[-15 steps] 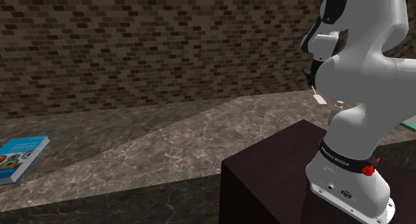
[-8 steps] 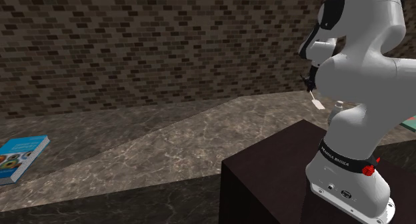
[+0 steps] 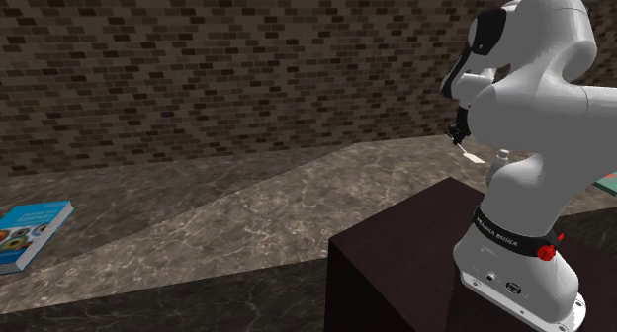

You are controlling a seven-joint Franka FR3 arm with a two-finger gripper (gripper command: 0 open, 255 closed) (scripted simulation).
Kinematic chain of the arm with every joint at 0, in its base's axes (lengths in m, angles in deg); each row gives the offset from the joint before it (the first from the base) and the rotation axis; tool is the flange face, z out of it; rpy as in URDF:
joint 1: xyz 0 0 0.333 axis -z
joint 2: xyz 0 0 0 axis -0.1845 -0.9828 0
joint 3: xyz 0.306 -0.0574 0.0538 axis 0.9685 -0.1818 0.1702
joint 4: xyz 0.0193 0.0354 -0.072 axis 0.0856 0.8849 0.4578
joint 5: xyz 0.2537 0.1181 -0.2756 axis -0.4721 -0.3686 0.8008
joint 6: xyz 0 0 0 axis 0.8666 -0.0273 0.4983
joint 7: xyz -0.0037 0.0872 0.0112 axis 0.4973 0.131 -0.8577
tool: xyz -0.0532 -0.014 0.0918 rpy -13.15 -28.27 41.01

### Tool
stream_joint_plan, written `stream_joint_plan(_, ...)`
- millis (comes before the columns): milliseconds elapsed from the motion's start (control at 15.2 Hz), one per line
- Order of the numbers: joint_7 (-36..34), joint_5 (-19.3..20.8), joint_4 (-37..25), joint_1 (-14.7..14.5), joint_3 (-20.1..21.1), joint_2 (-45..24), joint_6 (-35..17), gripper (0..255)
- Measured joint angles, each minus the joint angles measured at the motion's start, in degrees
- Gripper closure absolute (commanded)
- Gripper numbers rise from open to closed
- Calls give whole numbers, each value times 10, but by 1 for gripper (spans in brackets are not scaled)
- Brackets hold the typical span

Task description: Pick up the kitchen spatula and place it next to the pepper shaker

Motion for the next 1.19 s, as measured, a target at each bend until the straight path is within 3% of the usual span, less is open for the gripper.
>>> stream_joint_plan(396,0,0,-4,0,1,-7,-3,255)
stream_joint_plan(462,0,0,-4,0,1,-7,-3,0)
stream_joint_plan(858,0,0,-4,0,1,-7,-3,0)
stream_joint_plan(1188,-1,3,22,-2,-4,47,24,0)
